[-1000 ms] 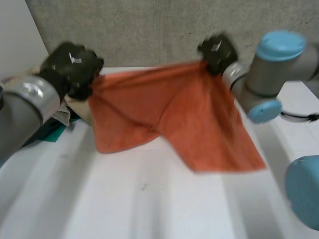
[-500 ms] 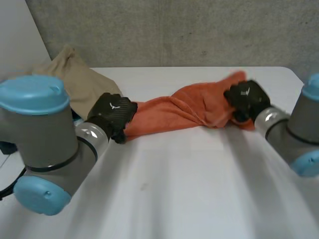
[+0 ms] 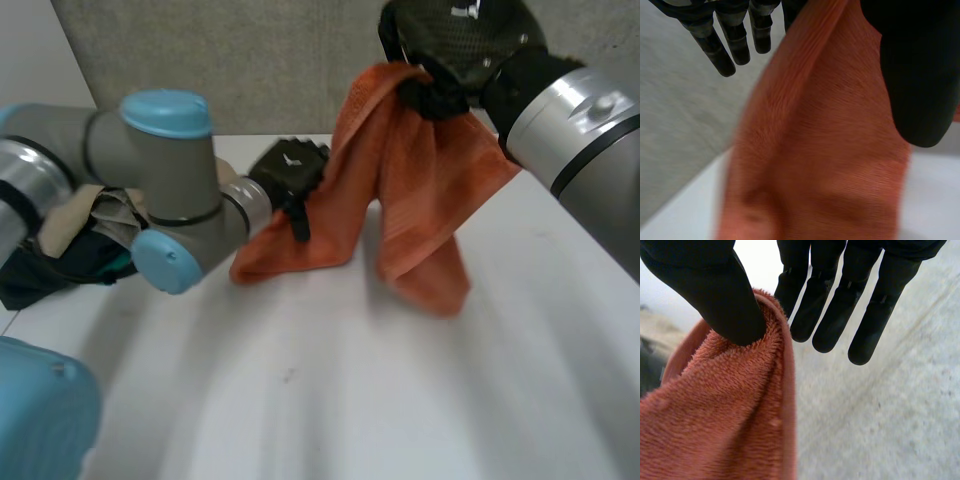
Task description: Fold the laundry.
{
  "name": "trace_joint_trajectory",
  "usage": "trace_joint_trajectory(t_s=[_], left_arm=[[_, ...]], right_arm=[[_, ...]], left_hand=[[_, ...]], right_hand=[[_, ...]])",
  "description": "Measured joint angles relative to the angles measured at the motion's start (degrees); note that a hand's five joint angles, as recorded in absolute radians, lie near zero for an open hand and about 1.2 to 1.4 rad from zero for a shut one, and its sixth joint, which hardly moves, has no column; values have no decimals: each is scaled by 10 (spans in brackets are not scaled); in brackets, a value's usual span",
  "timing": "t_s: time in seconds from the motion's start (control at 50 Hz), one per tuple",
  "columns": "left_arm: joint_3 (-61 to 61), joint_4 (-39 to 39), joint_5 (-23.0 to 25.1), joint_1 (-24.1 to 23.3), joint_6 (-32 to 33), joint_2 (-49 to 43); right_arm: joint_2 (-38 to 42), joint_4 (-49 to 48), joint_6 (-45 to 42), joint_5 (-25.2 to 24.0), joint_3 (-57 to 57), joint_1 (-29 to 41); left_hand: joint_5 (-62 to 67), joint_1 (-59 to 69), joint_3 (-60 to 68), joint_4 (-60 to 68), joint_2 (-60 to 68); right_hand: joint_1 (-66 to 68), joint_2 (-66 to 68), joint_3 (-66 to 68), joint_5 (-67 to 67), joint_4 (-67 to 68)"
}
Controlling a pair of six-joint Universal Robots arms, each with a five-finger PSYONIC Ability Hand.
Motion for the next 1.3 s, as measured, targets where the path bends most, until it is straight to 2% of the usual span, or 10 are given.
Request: trace_joint_trajectory(t_s=[0.08,0.16,0.24,0.38,0.48,0.62,0.88,0.94,1.1,1.3], left_arm=[[35,-37,7,-15,-3,-41],[50,-54,-6,-22,-3,-50],[40,-32,-70,-3,-4,-13],[-5,48,-112,39,23,72],[-21,128,-84,54,67,114],[-50,219,-141,52,74,165],[-330,247,-127,27,74,183],[-364,244,-124,28,94,153],[-374,129,-143,47,107,146],[-363,-4,-73,105,66,219]], right_arm=[[-19,2,26,-3,-4,6],[-10,3,45,-3,-8,-11],[40,6,38,-1,-17,-48],[157,27,-17,17,-71,-87],[234,35,-54,77,-160,-89],[278,5,-55,174,-261,-72],[266,-19,-72,119,-47,-56],[282,-19,-98,105,8,-57],[305,1,-147,111,65,-69],[274,23,-117,111,80,-78]], left_hand=[[39,69,47,55,51],[463,535,476,487,483],[518,553,551,568,559],[518,553,551,568,560],[518,553,556,570,562],[518,553,556,571,566],[517,551,554,568,561],[476,491,481,488,484],[44,51,57,61,59],[15,29,20,29,26]], right_hand=[[0,0,0,0,0],[0,0,0,0,0],[0,0,0,0,0],[0,0,0,0,0],[0,0,0,0,0],[0,0,0,0,0],[0,0,0,9,0],[0,0,0,9,0],[0,0,0,9,0],[0,0,0,9,0]])
